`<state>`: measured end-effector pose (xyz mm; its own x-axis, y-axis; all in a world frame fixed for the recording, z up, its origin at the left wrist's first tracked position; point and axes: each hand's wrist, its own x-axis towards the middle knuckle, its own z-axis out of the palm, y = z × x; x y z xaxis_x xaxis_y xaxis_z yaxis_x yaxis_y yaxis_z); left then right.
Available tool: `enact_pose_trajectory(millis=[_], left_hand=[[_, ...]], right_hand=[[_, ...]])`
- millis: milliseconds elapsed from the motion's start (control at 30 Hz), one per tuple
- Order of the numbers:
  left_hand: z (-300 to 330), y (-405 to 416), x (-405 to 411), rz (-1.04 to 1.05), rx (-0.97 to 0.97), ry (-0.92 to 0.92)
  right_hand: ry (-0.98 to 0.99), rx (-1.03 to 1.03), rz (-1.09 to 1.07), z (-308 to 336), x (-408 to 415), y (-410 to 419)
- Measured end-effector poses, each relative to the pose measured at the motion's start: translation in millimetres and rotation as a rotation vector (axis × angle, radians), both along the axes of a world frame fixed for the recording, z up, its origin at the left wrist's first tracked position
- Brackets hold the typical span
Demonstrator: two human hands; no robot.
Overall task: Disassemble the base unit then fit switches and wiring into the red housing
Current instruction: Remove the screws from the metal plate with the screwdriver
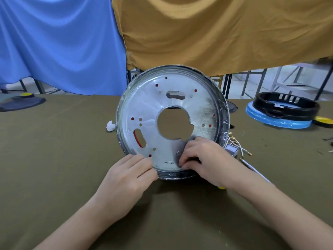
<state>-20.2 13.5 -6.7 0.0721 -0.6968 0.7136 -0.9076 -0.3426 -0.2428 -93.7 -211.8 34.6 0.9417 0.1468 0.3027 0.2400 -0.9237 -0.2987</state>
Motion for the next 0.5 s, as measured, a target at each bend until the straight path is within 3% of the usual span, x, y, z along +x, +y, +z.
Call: enact_pose_trajectory(millis=[500], left_hand=[[-0.8, -3.1, 3.4, -0.009, -0.055, 0.014]], right_hand=[[0.006, -0.033, -0.140, -0.7, -1.2, 11.5]])
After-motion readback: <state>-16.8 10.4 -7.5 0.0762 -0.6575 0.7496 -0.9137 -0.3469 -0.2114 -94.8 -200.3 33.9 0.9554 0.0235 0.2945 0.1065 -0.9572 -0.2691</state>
